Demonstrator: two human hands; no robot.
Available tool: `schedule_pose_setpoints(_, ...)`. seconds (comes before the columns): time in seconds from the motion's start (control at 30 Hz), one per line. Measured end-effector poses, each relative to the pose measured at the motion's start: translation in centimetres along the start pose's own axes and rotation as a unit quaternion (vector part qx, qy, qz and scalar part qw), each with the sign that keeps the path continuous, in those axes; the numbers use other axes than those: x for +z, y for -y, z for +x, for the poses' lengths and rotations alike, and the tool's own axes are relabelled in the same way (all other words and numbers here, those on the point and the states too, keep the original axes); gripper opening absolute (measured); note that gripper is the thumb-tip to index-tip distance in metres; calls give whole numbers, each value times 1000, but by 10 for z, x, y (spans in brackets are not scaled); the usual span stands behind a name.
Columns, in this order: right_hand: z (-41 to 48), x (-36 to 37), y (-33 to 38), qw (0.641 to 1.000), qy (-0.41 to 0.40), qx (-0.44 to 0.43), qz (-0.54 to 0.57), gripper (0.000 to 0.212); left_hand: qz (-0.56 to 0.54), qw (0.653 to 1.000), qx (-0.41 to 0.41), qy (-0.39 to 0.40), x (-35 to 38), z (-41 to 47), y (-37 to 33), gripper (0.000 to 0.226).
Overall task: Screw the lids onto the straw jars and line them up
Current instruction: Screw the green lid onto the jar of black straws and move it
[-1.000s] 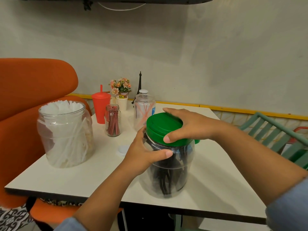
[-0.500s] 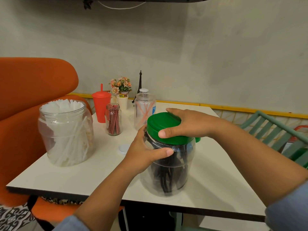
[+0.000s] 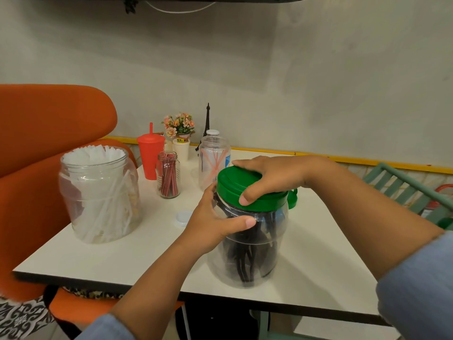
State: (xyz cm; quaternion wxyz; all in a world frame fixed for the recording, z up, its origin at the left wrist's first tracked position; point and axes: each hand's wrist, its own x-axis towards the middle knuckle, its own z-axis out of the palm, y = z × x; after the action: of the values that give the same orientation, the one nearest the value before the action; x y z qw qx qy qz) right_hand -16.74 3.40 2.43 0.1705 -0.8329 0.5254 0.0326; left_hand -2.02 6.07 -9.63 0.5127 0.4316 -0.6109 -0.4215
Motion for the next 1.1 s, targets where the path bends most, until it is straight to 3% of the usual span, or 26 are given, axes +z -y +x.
schedule_pose_setpoints(0.2,0,0,3,999,-23,32,-24,94,-6,1000,5,2,1,-1,-2,85)
schedule_pose_setpoints(0.47,3,-6,5,1000,17,-6,-9,95,-5,1000,7,-2,1,0,0,89)
schedule_pose_setpoints(0.67,5,-8,12,997,-38,27,-65,89,6,1000,3,6,0,0,-2,97)
schedule_pose_setpoints(0.83,5,-11,10,999,40,21,-27,94,-2,1000,8,0,1,1,1,90)
schedule_pose_setpoints(0.9,4,-12,6,998,64,18,-4,101,-4,1000,8,-1,1,2,2,99)
schedule_pose_setpoints(0.97,5,-12,4,997,69,18,8,103,-1,1000,4,3,0,2,4,107)
schedule_pose_setpoints(1.1,6,-11,3,999,37,31,-7,93,3,1000,3,4,0,2,3,102)
